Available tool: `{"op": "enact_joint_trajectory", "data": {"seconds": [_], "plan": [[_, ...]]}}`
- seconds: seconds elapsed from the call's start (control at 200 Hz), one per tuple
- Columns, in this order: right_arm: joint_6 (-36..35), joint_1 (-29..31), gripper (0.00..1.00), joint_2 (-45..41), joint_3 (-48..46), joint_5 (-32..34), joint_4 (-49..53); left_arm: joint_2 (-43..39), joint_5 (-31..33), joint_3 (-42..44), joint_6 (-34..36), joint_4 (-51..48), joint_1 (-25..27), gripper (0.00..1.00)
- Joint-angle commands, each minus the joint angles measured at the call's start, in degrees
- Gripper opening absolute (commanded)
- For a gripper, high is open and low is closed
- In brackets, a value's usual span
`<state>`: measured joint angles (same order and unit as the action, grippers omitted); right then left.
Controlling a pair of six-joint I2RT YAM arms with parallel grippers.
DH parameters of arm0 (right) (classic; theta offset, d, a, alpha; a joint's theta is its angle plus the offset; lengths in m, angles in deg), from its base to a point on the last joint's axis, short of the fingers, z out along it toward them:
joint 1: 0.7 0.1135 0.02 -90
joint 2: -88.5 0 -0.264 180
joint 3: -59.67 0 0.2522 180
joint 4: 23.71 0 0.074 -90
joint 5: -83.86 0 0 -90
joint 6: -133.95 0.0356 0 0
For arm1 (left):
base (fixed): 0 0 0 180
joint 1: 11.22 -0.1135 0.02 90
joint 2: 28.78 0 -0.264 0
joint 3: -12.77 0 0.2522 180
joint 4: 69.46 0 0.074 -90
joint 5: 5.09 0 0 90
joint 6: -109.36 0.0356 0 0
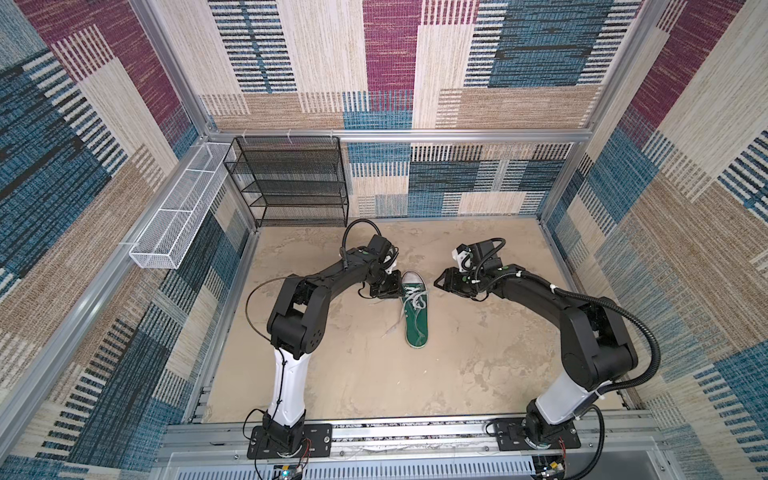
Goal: Tie the shoes
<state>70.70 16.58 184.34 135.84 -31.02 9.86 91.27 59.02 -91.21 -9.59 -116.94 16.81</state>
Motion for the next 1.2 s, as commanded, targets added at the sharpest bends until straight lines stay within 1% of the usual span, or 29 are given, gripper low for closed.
{"op": "enact_joint_trajectory", "data": {"seconds": [0.0, 0.165, 0.361, 0.456, 0.656, 0.776, 0.891, 0.927, 1.007, 1.132, 1.192], "plan": [[-0.5, -0.1, 0.52, -0.8, -0.4, 0.7, -0.3, 0.3, -1.2, -0.3, -1.5, 1.1, 0.1, 0.27], [-0.5, -0.3, 0.52, -1.1, -0.9, 0.6, -0.3, 0.3, -1.3, 0.1, -1.8, 1.5, 0.5, 0.23], [-0.5, -0.4, 0.52, -1.1, -1.1, 0.1, -0.7, -0.9, -0.9, 1.5, -2.3, 2.3, 0.6, 0.12], [-0.4, -0.3, 0.52, -1.3, -1.2, -0.1, -0.7, -2.2, -0.5, 1.8, -2.2, 2.2, 0.6, 0.11], [0.3, -0.4, 0.52, -1.7, -2.5, -1.7, -2.1, -4.1, 0.0, 1.5, -2.2, 1.1, 0.6, 0.14], [0.3, -0.3, 0.52, -2.1, -3.0, -2.1, -2.3, -4.4, -0.1, 1.7, -2.2, 0.9, 0.6, 0.13], [0.7, -0.4, 0.50, -2.8, -4.7, -5.0, -4.5, -5.5, -0.2, 2.1, -2.2, 0.4, 0.7, 0.10], [1.1, -0.3, 0.48, -2.9, -5.5, -6.1, -5.4, -5.9, -0.1, 2.2, -2.1, 0.2, 0.8, 0.09], [1.9, -0.3, 0.38, -3.1, -7.4, -8.5, -7.5, -6.8, 0.0, 2.2, -2.0, -0.7, 0.9, 0.09], [4.1, -0.3, 0.19, -3.3, -10.6, -14.2, -13.2, -7.5, -0.1, 2.1, -2.0, -1.7, 1.5, 0.08], [4.9, -0.3, 0.12, -3.0, -11.6, -16.4, -15.2, -7.8, 0.2, 2.0, -2.0, -2.2, 1.9, 0.08]]}}
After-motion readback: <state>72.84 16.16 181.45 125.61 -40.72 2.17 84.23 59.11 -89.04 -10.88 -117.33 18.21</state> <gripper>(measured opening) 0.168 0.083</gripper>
